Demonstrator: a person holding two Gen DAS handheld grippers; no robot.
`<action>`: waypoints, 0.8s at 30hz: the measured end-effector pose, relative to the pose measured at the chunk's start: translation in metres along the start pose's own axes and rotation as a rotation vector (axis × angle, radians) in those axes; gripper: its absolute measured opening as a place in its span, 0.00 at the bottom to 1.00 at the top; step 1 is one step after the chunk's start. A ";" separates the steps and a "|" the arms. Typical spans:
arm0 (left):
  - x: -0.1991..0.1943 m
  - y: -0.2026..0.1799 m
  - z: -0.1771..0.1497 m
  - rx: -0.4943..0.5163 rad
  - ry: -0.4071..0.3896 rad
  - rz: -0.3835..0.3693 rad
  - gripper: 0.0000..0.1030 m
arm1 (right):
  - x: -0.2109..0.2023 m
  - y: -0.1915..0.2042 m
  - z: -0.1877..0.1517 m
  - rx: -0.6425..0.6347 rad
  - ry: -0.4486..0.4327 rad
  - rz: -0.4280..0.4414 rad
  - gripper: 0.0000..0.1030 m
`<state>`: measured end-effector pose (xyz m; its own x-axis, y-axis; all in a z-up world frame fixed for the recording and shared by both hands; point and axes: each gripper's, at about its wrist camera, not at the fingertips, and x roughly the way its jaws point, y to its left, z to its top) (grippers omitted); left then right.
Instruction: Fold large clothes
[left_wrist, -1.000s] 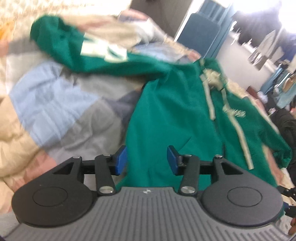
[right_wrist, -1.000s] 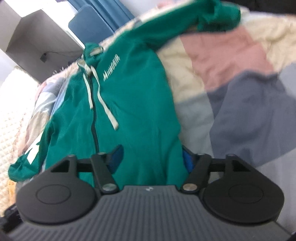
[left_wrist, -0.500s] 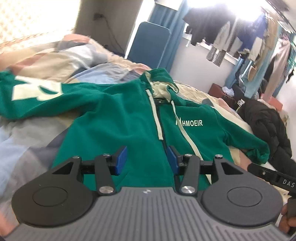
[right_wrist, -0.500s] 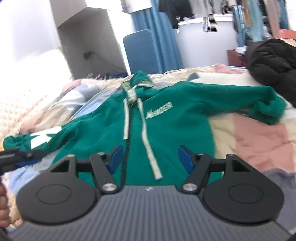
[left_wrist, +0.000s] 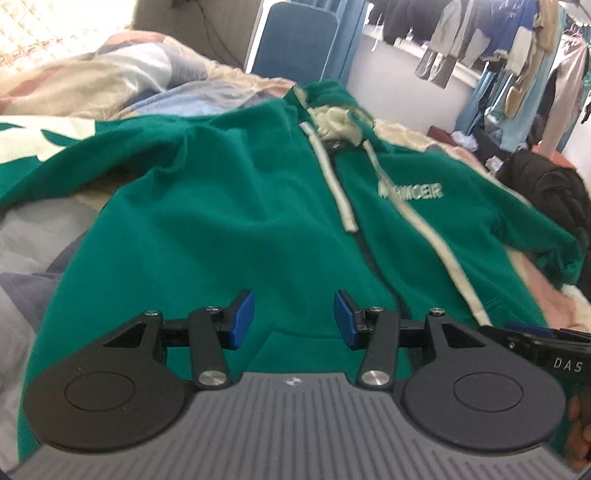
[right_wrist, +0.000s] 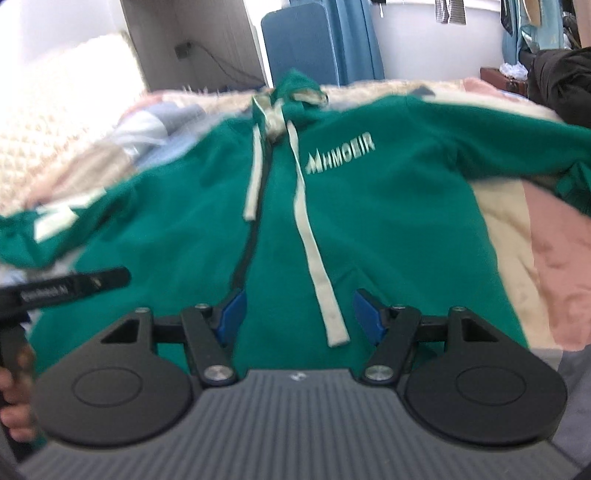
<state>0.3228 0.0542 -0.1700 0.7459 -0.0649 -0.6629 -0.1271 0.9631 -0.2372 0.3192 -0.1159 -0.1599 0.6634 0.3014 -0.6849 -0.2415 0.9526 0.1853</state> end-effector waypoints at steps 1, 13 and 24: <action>0.004 0.002 -0.002 -0.002 0.012 0.011 0.52 | 0.006 -0.001 -0.002 0.000 0.021 -0.009 0.64; 0.036 0.018 -0.011 -0.050 0.130 0.016 0.53 | 0.018 -0.008 -0.009 0.069 0.091 -0.012 0.63; 0.003 0.022 -0.013 -0.113 0.062 0.007 0.56 | -0.031 -0.063 0.045 0.258 -0.104 -0.038 0.65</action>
<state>0.3141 0.0717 -0.1866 0.7037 -0.0776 -0.7063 -0.2078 0.9281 -0.3089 0.3452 -0.1835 -0.1186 0.7411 0.2555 -0.6209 -0.0360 0.9385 0.3433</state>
